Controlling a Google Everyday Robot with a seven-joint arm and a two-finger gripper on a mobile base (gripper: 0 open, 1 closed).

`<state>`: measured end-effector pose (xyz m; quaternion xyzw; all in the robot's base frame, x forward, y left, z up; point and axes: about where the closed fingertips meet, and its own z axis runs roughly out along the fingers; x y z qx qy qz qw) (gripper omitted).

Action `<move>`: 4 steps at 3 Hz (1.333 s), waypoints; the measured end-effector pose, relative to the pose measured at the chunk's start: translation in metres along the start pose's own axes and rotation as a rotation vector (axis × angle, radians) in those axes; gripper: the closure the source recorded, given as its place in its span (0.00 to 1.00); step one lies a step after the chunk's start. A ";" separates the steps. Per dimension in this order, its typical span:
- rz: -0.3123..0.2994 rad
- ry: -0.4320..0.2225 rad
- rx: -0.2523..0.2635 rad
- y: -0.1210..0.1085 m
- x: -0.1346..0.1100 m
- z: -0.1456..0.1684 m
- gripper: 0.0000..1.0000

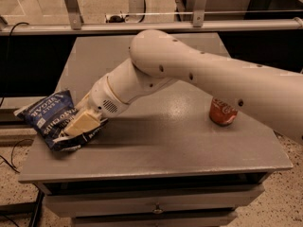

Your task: Move blue chip bag near rxbar blueberry

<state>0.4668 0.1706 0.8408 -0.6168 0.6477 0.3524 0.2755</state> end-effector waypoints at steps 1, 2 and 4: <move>-0.009 0.005 0.048 -0.005 -0.005 -0.019 0.87; -0.059 0.033 0.127 -0.014 -0.023 -0.058 1.00; -0.160 0.077 0.231 -0.020 -0.063 -0.114 1.00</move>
Offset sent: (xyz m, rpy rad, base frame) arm 0.0437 -0.0637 0.1035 -0.0782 -0.2442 -0.1066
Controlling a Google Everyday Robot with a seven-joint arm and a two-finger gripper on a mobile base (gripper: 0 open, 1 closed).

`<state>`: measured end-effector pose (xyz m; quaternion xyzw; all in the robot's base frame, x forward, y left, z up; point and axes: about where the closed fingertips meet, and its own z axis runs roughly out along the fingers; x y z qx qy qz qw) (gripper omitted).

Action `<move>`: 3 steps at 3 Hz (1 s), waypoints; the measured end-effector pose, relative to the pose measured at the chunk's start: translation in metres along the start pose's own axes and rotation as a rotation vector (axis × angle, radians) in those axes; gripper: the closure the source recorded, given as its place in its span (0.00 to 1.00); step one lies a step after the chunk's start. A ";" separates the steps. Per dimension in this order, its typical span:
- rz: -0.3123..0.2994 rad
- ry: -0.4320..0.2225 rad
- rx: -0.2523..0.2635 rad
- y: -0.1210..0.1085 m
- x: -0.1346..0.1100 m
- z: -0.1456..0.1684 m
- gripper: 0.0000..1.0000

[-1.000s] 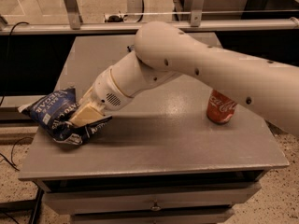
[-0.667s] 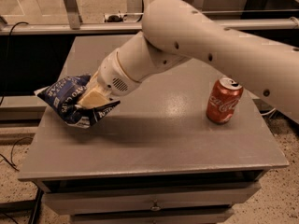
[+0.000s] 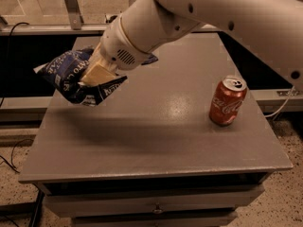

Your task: Move blue chip bag near rxbar blueberry

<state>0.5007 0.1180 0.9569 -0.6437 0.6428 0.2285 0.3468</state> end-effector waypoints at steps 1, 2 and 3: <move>-0.015 0.014 0.069 -0.021 0.012 -0.013 1.00; 0.003 0.044 0.177 -0.066 0.046 -0.039 1.00; 0.038 0.095 0.285 -0.120 0.089 -0.071 1.00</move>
Offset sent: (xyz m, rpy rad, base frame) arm 0.1263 -0.1377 -0.0037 -0.0584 -0.1831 -0.2880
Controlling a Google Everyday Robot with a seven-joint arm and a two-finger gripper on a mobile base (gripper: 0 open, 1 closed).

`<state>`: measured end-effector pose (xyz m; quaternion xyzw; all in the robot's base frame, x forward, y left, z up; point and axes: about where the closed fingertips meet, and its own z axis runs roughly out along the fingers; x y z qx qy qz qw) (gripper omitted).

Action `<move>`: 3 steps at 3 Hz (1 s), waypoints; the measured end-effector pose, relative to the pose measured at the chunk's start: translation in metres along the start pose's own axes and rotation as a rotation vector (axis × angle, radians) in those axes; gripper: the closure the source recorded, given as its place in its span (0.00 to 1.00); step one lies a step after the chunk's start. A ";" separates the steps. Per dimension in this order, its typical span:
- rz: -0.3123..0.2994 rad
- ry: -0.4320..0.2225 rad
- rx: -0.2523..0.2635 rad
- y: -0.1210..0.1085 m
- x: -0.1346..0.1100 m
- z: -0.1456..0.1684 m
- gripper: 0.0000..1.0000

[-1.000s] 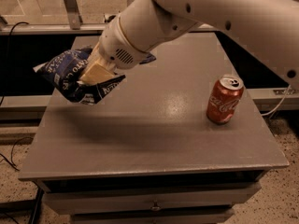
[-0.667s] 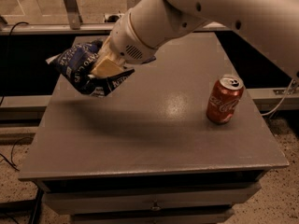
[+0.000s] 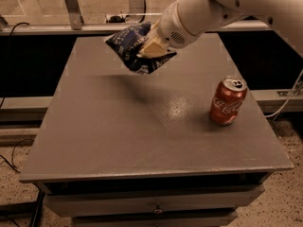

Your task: Move blue chip bag near rxbar blueberry

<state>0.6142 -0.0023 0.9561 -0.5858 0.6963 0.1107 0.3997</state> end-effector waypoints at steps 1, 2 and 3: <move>0.038 0.055 0.073 -0.053 0.038 -0.011 1.00; 0.075 0.109 0.123 -0.101 0.069 -0.018 1.00; 0.114 0.131 0.151 -0.133 0.093 -0.018 1.00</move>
Offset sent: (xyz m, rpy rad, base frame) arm 0.1366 -0.1485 -0.0001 -0.1038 -0.0157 -0.2703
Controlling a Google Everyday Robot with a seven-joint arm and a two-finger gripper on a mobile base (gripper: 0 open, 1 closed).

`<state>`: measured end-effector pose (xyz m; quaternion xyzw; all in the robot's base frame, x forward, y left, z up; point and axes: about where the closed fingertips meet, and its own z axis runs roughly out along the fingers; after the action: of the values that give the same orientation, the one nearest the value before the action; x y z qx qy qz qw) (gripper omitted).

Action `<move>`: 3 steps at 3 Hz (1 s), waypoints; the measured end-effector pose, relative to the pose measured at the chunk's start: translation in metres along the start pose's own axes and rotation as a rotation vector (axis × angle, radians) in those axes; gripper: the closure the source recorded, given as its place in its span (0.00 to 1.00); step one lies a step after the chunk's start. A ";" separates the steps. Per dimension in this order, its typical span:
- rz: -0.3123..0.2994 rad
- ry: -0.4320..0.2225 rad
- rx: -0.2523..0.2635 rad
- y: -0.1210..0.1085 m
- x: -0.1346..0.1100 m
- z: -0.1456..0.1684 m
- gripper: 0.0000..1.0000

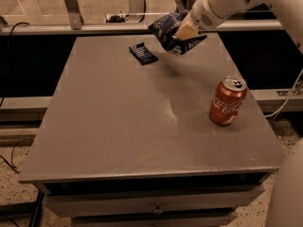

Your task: Move blue chip bag near rxbar blueberry

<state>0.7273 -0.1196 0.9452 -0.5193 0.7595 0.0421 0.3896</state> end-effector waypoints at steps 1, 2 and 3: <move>0.033 0.001 -0.013 -0.014 0.014 0.019 1.00; 0.056 0.005 -0.039 -0.018 0.024 0.037 1.00; 0.077 0.014 -0.052 -0.020 0.031 0.051 0.82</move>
Offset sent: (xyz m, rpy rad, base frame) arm 0.0467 -0.0149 -0.0503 0.0510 0.0918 -0.0222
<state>0.7669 -0.1289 0.8971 -0.5000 0.7802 0.0733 0.3687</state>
